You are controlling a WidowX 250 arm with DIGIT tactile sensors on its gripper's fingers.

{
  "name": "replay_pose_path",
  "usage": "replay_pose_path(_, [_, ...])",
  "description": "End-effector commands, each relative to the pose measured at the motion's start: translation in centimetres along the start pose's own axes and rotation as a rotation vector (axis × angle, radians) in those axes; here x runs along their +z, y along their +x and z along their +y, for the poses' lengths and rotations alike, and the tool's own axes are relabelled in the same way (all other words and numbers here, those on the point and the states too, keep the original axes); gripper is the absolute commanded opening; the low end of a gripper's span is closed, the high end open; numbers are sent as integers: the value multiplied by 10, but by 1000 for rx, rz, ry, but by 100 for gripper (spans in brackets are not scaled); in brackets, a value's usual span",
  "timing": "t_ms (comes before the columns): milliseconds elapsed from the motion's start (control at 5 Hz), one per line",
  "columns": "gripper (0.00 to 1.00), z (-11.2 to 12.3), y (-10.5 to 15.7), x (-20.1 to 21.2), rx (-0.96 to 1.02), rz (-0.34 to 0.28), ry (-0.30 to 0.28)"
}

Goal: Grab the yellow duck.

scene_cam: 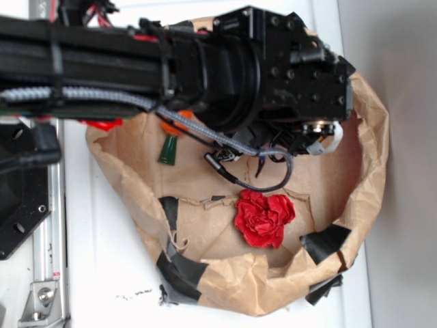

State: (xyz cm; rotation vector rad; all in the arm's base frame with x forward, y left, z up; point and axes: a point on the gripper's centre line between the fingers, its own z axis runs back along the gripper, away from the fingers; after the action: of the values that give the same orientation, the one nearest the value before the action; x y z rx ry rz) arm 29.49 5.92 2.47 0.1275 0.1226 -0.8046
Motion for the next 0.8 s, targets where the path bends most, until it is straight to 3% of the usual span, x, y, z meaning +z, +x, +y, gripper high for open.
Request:
replay_pose_path(0, [100, -28, 4, -7, -94, -32, -40])
replay_pose_path(200, [100, -42, 4, -6, -128, -37, -48])
replay_pose_path(600, [100, -38, 8, -6, -108, -44, -40])
